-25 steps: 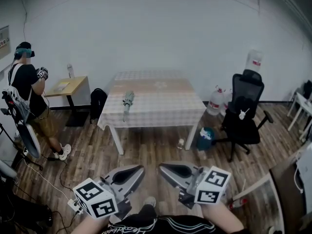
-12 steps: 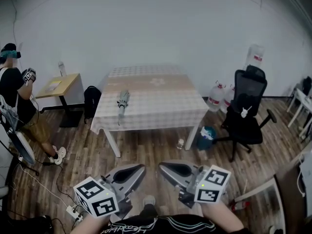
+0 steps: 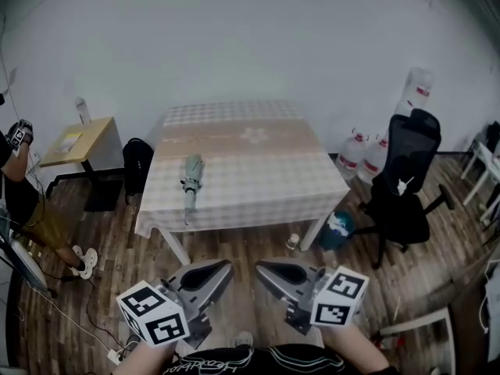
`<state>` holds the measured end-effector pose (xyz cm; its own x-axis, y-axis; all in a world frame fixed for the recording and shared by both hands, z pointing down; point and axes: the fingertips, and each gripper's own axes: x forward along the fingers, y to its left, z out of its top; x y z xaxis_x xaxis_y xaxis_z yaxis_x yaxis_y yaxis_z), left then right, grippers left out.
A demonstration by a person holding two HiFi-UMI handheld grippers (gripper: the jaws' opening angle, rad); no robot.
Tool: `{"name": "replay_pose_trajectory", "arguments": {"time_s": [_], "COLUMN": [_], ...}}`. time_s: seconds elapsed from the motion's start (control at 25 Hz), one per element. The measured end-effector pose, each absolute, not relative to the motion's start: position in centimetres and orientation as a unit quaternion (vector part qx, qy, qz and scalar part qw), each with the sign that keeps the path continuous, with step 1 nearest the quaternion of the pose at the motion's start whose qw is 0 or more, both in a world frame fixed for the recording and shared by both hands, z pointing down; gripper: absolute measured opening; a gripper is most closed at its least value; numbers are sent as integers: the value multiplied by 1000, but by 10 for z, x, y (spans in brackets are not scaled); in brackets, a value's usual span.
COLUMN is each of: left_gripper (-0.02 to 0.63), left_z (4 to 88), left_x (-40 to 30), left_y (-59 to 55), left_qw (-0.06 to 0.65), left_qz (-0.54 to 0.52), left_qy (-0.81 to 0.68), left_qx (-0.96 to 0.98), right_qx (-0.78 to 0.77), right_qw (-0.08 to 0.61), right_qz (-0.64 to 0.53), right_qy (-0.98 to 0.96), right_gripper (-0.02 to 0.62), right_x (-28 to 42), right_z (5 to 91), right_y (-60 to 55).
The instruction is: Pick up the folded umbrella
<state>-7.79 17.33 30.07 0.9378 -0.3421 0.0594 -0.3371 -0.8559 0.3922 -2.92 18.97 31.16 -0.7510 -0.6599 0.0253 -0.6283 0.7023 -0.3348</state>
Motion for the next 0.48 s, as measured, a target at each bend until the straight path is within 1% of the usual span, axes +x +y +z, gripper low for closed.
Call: {"name": "replay_pose_trajectory", "arguments": {"time_s": [0.24, 0.48], "left_gripper": [-5, -5], "left_z": [313, 320], "left_x": [-78, -82], "left_y": [83, 36], "left_qw": [217, 225], "left_qz": [-2, -2], "left_qy": [-183, -190], "left_qx": [959, 956], "right_qx": [-353, -354], "right_qw": [47, 38], "right_qz": [-168, -173], "right_qy": [919, 918], "right_gripper": [9, 9], "right_x": [-28, -29], "right_z": [317, 322], "right_y": [105, 60]}}
